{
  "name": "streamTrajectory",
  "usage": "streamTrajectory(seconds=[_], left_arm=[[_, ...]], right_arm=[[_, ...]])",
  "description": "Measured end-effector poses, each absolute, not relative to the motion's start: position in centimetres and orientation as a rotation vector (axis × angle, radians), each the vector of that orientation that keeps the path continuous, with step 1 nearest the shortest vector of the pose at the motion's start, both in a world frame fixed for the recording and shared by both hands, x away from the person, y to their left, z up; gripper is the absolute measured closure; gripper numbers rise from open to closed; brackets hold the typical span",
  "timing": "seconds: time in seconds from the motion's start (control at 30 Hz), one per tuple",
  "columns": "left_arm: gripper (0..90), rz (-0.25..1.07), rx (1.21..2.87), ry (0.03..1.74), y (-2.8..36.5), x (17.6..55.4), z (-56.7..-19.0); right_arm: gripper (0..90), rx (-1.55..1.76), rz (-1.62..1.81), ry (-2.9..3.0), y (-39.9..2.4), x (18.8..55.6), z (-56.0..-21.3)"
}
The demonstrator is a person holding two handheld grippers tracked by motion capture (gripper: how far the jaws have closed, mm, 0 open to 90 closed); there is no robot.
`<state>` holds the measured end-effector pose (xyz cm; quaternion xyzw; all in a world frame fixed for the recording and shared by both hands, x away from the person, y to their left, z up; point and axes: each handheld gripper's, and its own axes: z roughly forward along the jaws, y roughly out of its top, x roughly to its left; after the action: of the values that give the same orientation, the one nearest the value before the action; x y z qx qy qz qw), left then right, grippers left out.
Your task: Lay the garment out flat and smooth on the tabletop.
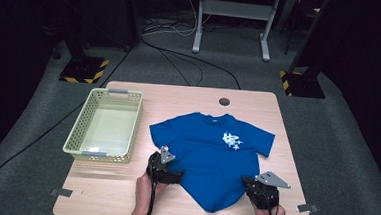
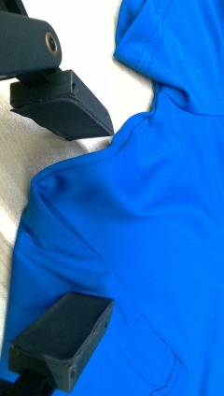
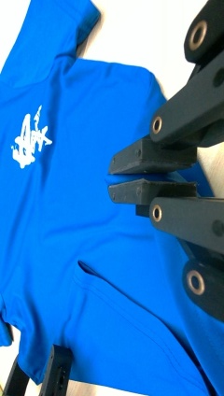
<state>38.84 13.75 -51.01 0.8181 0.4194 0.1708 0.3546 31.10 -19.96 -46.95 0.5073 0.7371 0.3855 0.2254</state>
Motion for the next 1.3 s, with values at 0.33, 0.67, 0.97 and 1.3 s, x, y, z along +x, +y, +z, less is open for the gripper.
streamTrajectory(seconds=[0.33, 0.67, 0.97, 1.3], left_arm=[[15.0, 0.442, 2.114, 1.085, 13.8, 38.8, -51.0], [15.1, 0.441, 2.113, 1.084, 13.8, 38.8, -51.0], [15.2, 0.442, 2.114, 1.084, 13.8, 38.8, -51.0], [15.2, 0.442, 2.114, 1.084, 13.8, 38.8, -51.0]], right_arm=[[84.7, 1.418, 1.050, 2.020, -20.9, 30.2, -47.0], [84.6, 1.444, 1.012, 2.017, -21.7, 29.2, -47.2], [80.7, 1.476, 0.961, 2.021, -22.7, 26.8, -47.3], [55.7, 1.527, 0.988, 1.963, -24.7, 24.5, -45.9]])
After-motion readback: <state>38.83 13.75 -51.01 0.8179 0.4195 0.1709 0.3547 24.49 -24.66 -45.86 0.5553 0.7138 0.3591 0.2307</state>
